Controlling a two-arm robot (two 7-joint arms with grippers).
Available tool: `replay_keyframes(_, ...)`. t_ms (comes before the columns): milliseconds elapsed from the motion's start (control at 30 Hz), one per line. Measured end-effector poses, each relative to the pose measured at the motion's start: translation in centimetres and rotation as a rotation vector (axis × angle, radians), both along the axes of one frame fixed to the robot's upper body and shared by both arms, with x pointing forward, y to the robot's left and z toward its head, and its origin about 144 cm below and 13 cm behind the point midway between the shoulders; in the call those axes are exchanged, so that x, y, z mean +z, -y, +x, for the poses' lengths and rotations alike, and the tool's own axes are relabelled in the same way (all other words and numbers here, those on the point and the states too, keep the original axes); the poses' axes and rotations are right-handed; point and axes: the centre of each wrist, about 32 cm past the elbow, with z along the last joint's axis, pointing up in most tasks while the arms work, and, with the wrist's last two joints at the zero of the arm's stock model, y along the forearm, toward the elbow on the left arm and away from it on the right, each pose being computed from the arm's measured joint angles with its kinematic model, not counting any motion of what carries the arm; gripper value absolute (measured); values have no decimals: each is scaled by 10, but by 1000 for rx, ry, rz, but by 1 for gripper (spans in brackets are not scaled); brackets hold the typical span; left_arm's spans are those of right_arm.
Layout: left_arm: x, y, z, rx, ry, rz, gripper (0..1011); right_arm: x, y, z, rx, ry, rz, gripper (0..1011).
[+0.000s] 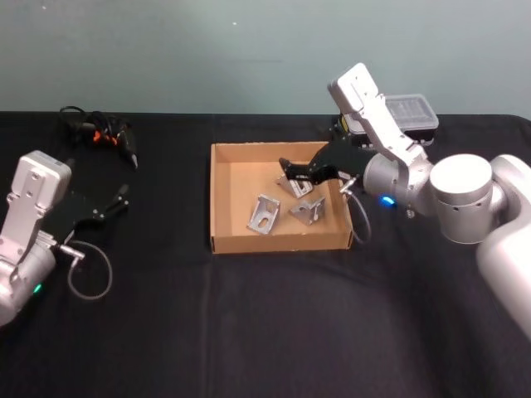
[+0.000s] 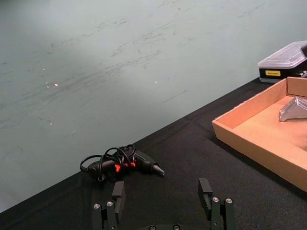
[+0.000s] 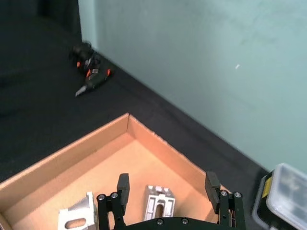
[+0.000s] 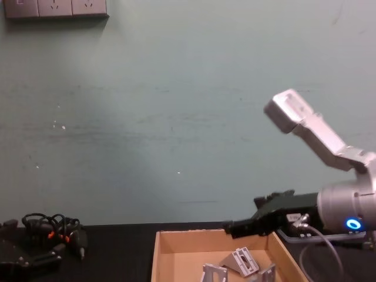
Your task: Use one hand to pick up the angle iron from the table and place it into the box.
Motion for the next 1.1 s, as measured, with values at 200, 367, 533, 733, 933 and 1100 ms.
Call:
replay_keyframes(200,0,0,0,0,0,0,1000,1,9,-26,-49,97,30,1002)
replay_keyframes(367,0,0,0,0,0,0,1000,-1,16,-44,-85,153,23,1002)
replay_keyframes(533,0,0,0,0,0,0,1000,-7,26,-62,-126,186,18,1002)
replay_keyframes(733,0,0,0,0,0,0,1000,-15,36,-78,-178,195,18,1002)
replay_keyframes(933,0,0,0,0,0,0,1000,-17,38,-82,-194,196,19,1002)
replay_keyframes(1100,0,0,0,0,0,0,1000,-17,38,-81,-191,196,18,1002)
